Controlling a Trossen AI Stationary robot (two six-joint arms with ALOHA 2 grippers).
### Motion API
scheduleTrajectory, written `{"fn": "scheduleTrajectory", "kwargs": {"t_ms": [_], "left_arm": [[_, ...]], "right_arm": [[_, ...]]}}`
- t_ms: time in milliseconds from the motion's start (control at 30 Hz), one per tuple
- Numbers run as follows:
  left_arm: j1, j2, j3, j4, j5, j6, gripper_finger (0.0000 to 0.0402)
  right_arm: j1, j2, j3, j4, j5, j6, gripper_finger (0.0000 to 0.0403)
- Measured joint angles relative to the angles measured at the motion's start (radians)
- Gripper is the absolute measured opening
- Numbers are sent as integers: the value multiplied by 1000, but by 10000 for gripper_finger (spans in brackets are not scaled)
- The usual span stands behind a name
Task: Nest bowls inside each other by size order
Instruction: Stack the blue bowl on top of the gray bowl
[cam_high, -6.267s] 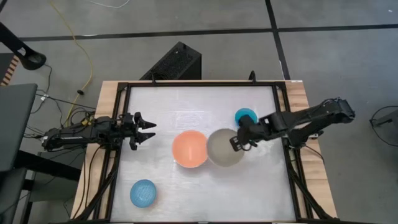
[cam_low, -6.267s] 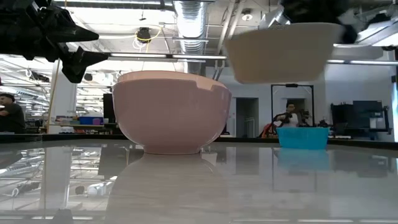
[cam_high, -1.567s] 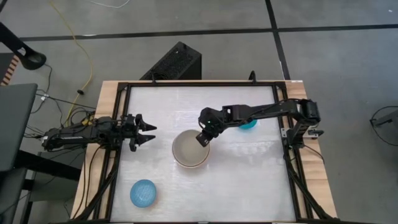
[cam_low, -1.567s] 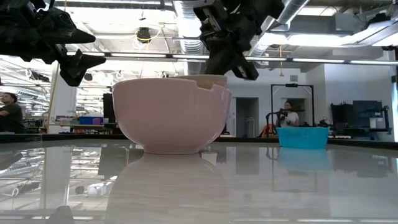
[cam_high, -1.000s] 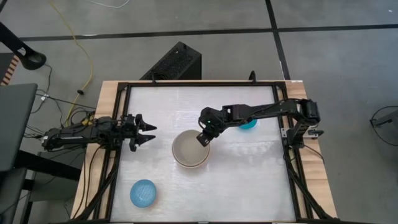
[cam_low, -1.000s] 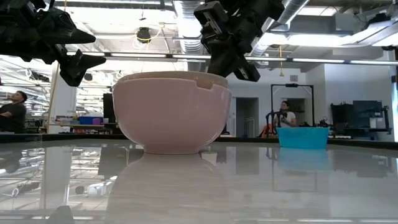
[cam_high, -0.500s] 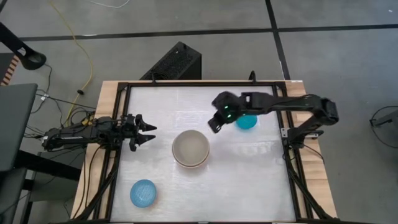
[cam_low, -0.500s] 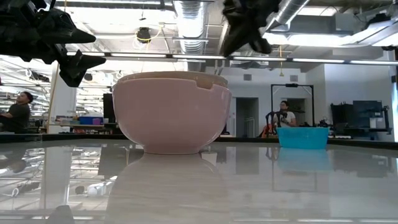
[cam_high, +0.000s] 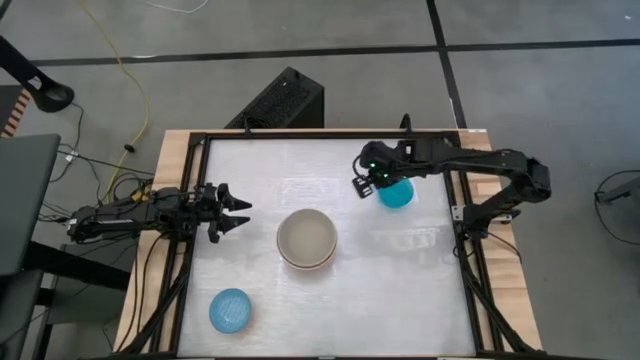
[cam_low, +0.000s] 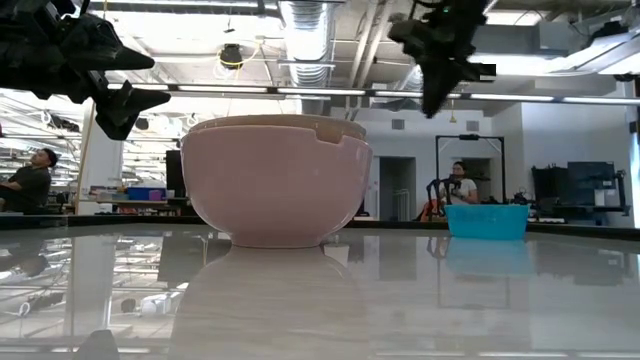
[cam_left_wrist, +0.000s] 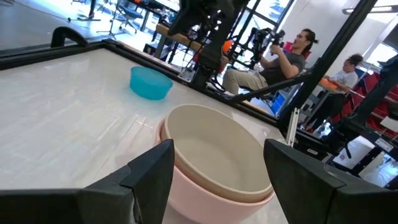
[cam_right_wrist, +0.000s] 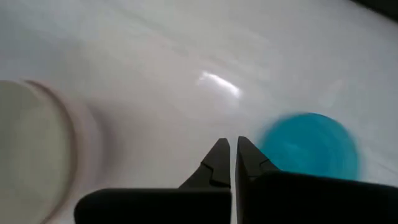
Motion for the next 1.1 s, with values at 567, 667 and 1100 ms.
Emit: {"fn": "scheduleTrajectory", "kwargs": {"t_ms": [567, 667, 1100], "left_arm": [[0, 0, 0, -59, 44, 53, 238], [0, 0, 0, -68, 71, 82, 238], [0, 0, 0, -135, 230, 181, 238]], "right_arm": [[367, 248, 41, 824, -114, 196, 0], [433, 340, 128, 838, -81, 264, 0], [550, 860, 860, 597, -9, 432, 0]]}}
